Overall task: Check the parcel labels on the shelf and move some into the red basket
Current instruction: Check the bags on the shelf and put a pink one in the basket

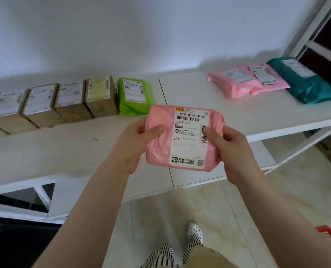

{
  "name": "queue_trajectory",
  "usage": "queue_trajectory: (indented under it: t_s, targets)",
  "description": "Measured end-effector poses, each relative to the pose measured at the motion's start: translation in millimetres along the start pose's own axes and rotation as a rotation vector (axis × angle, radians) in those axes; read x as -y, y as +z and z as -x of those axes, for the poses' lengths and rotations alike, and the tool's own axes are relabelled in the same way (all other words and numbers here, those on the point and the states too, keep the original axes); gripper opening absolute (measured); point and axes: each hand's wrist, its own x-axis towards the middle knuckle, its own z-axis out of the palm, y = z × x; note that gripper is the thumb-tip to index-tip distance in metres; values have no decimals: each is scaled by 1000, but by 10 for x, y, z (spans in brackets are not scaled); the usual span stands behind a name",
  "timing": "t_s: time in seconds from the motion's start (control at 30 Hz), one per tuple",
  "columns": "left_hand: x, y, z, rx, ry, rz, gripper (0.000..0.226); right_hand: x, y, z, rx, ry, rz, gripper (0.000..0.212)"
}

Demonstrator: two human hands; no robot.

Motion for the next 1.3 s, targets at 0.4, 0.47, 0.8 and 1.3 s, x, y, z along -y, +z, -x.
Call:
queue_trajectory:
  t_s: [0.4, 0.47, 0.8, 1.3]
  targets:
    - [363, 1442, 210, 436, -159, -280, 19, -28, -1539, 866, -304, 32, 85, 7]
    - [454, 1817, 254, 510, -148, -362, 21, -46, -1908, 1048, -372, 39, 93, 6]
    - [1373, 4091, 927, 840, -262, -532, 12, -115, -4107, 2233, -592, 110, 147, 9]
    - [3092, 6492, 1504, 584, -685, -374, 10, -1433, -6116, 2897, -1007, 376, -328, 45]
